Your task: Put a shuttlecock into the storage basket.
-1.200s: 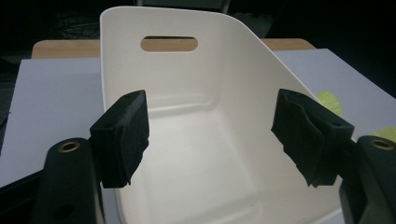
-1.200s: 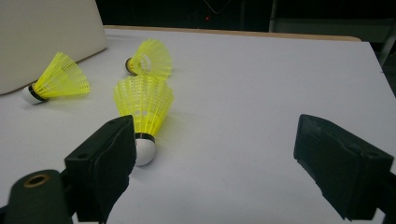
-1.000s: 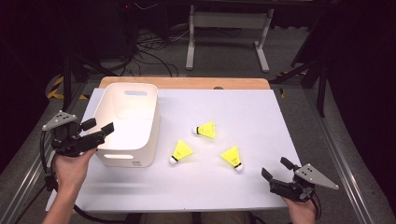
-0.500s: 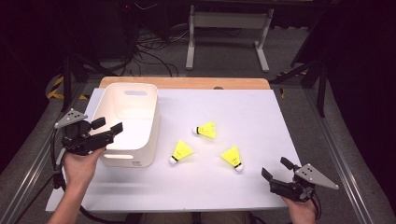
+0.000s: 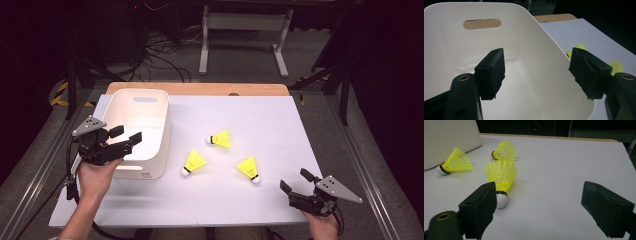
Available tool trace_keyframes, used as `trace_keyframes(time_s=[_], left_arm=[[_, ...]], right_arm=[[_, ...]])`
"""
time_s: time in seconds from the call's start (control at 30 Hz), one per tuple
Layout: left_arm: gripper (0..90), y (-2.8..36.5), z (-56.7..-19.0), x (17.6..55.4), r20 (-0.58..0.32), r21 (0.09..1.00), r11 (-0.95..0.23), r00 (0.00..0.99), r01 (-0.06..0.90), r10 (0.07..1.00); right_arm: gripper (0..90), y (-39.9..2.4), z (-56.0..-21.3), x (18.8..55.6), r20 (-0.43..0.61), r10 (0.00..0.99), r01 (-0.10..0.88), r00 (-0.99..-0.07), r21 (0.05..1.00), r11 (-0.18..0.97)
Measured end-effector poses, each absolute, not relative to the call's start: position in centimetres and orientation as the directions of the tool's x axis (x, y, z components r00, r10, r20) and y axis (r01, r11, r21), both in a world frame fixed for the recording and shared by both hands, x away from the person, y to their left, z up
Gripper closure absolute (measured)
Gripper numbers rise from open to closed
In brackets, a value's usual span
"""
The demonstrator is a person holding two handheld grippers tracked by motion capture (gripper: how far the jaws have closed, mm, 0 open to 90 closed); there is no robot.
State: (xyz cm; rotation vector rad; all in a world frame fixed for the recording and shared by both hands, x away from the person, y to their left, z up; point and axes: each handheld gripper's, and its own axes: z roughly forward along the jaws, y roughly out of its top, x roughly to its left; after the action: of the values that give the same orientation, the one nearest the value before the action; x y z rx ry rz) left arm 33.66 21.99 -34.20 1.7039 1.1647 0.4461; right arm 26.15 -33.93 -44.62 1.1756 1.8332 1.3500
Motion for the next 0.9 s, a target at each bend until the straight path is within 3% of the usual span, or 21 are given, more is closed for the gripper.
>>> trace_keyframes(time_s=[0.9], left_arm=[[30.8,17.9,-33.9,34.4,-0.221,0.855,-0.106,0.540,0.508,0.812]], right_arm=[[14.1,-33.9,-44.6,26.2,0.047,0.890,0.316,-0.454,0.942,0.112]])
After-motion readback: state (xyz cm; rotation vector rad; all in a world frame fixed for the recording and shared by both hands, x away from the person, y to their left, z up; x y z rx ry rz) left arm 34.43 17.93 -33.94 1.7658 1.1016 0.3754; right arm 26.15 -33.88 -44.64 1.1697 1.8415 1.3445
